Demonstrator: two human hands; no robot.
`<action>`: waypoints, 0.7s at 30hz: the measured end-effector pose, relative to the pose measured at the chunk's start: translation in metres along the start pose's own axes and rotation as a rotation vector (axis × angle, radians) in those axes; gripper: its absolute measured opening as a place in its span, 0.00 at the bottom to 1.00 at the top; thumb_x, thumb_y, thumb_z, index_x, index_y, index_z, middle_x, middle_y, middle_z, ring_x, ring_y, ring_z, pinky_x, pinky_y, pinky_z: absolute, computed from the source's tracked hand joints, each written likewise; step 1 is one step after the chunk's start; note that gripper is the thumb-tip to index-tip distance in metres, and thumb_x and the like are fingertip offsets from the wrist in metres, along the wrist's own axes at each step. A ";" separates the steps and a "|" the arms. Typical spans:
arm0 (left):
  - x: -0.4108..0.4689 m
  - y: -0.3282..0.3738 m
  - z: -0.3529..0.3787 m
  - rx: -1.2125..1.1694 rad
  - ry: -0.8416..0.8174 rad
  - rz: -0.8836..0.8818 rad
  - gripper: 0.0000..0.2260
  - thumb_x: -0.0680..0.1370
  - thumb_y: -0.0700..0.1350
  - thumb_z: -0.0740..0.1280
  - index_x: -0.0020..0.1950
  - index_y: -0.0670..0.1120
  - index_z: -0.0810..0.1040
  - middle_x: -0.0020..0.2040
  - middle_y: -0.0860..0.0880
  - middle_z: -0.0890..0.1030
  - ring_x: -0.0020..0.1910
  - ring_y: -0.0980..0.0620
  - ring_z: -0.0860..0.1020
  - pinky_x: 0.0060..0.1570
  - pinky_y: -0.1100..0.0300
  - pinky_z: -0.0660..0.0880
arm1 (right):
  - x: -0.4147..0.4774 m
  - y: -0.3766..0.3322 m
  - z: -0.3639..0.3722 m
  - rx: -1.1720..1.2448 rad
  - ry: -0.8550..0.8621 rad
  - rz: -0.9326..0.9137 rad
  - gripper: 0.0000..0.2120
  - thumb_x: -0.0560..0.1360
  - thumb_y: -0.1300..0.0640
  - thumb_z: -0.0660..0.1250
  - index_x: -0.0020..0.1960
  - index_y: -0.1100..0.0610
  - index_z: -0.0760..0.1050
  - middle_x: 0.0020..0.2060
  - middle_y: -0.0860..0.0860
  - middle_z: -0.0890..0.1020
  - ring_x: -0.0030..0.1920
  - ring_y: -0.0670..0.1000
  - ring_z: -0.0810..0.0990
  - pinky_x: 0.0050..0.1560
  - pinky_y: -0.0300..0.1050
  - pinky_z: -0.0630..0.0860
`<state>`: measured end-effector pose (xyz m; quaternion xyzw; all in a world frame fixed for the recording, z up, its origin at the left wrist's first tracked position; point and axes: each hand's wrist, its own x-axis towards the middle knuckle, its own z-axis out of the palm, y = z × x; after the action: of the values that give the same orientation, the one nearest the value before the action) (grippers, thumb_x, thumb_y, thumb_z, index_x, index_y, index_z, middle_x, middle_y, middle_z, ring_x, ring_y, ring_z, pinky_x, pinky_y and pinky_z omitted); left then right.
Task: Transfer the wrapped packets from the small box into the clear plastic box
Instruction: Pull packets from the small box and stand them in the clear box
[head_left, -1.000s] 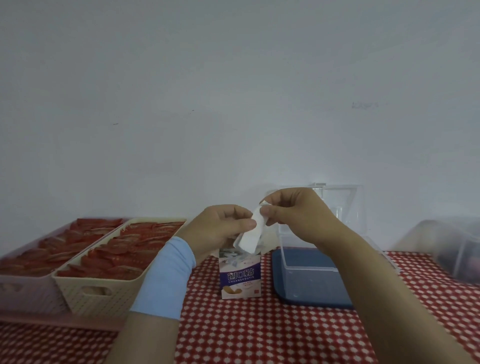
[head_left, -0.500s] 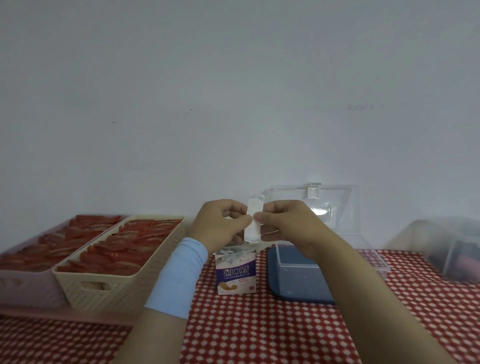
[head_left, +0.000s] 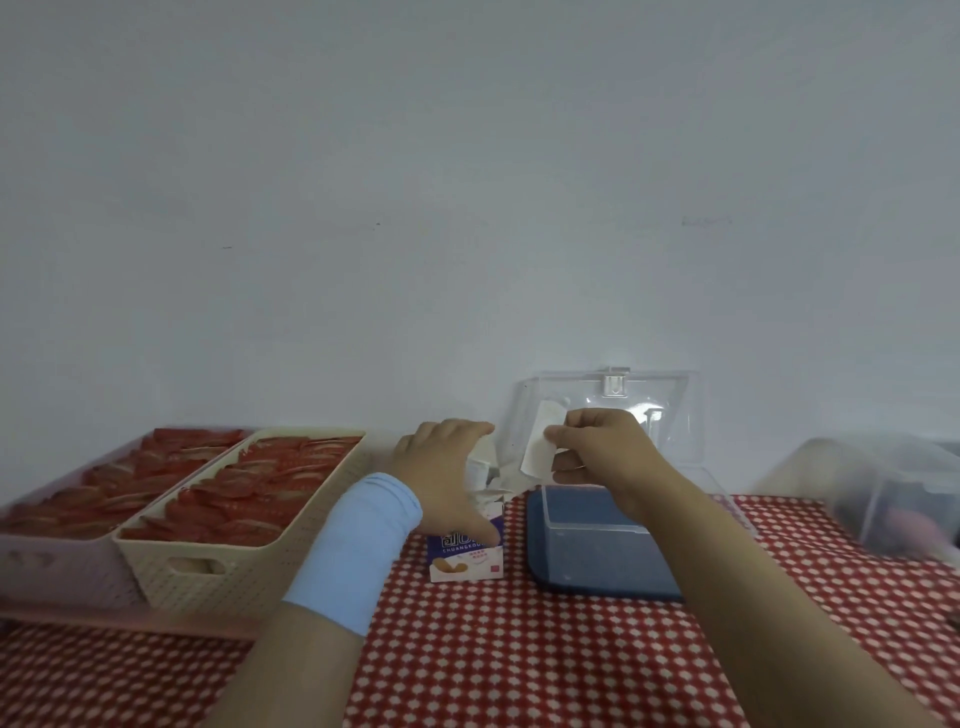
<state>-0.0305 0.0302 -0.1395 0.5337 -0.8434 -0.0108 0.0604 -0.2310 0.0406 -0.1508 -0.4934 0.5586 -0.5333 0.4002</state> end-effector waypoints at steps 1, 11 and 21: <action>0.003 0.000 0.005 0.044 -0.037 -0.012 0.51 0.65 0.60 0.78 0.80 0.56 0.52 0.80 0.53 0.57 0.77 0.48 0.57 0.74 0.49 0.58 | 0.000 0.000 -0.001 -0.012 0.013 -0.002 0.04 0.78 0.63 0.70 0.47 0.64 0.80 0.40 0.58 0.84 0.33 0.51 0.83 0.41 0.49 0.84; 0.034 0.001 0.041 -0.001 0.145 -0.072 0.17 0.75 0.44 0.68 0.64 0.50 0.72 0.58 0.49 0.77 0.58 0.47 0.76 0.53 0.52 0.76 | 0.000 0.003 -0.016 -0.097 0.046 -0.010 0.04 0.78 0.63 0.69 0.47 0.65 0.80 0.39 0.57 0.85 0.34 0.52 0.84 0.45 0.52 0.84; 0.027 0.014 0.045 0.013 0.189 -0.072 0.37 0.74 0.51 0.72 0.77 0.53 0.56 0.70 0.48 0.70 0.66 0.46 0.72 0.61 0.51 0.73 | -0.002 0.005 -0.027 -0.371 0.036 -0.019 0.05 0.77 0.63 0.67 0.45 0.63 0.81 0.43 0.60 0.86 0.40 0.56 0.85 0.40 0.46 0.82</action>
<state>-0.0600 0.0100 -0.1804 0.5626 -0.8143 0.0431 0.1358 -0.2571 0.0479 -0.1528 -0.5543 0.6499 -0.4336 0.2870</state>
